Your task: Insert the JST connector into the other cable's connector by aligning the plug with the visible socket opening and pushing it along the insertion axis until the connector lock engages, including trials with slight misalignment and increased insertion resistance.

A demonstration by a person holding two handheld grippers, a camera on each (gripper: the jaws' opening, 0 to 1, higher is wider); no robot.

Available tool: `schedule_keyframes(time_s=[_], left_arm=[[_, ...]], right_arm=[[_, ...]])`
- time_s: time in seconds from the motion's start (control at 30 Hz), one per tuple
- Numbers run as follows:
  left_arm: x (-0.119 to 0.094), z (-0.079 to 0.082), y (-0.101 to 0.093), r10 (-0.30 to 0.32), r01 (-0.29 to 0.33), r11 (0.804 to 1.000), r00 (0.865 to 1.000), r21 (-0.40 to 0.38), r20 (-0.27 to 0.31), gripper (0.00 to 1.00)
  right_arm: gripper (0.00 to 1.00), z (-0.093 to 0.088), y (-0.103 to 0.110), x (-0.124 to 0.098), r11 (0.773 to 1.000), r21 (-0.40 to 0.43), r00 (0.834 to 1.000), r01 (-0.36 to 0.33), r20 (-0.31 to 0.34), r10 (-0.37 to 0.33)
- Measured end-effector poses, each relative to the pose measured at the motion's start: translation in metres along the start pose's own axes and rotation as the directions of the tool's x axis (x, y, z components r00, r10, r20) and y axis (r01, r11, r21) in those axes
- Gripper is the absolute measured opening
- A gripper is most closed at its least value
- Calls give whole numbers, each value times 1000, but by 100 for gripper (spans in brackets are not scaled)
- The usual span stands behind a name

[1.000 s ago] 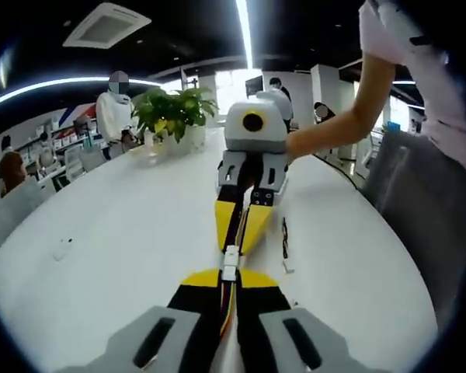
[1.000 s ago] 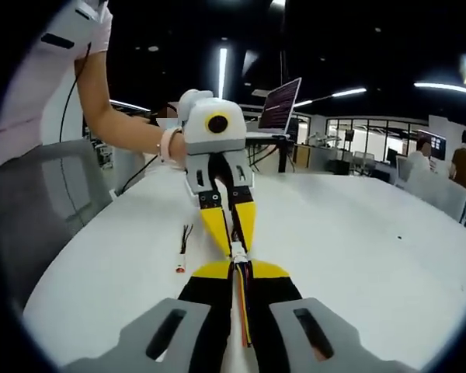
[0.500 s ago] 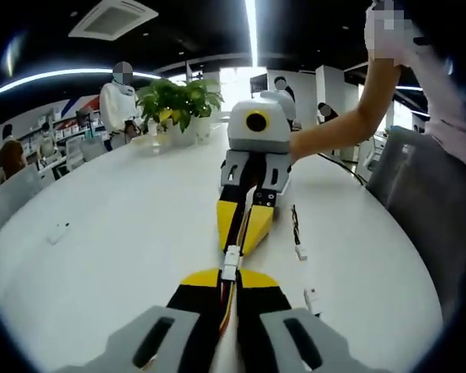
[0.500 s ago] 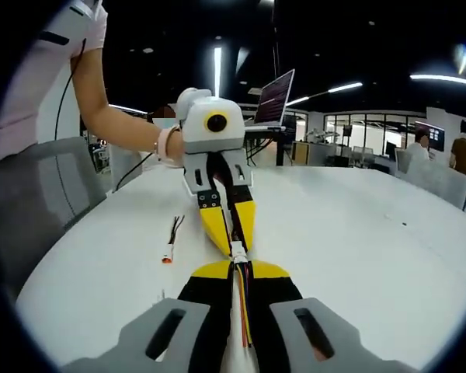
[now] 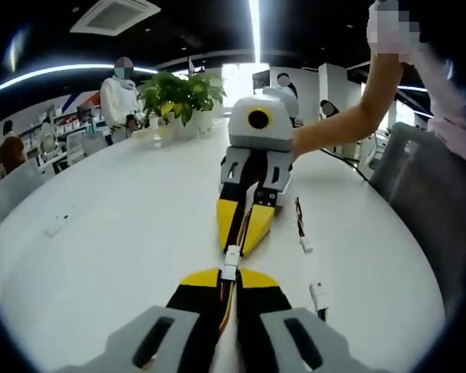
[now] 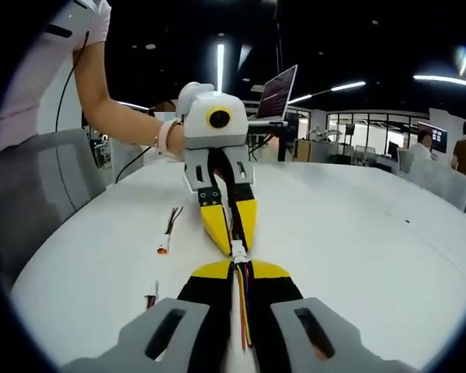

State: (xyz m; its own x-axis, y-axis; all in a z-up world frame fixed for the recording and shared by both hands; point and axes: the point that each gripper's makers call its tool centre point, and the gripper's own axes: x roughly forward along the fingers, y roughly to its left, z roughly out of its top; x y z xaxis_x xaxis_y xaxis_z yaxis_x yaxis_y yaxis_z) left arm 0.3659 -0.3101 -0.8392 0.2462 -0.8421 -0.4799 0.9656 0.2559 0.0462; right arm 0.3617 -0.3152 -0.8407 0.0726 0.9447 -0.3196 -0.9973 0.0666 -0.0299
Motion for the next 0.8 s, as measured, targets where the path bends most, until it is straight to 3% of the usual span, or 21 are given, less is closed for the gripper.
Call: schedule_keyframes(time_s=[0.8], left_arm=[[-2, -8, 5, 65, -65, 997, 998, -46, -5, 5]], right_arm=[[7, -4, -3, 8, 1000, -10, 999, 28, -21, -29]])
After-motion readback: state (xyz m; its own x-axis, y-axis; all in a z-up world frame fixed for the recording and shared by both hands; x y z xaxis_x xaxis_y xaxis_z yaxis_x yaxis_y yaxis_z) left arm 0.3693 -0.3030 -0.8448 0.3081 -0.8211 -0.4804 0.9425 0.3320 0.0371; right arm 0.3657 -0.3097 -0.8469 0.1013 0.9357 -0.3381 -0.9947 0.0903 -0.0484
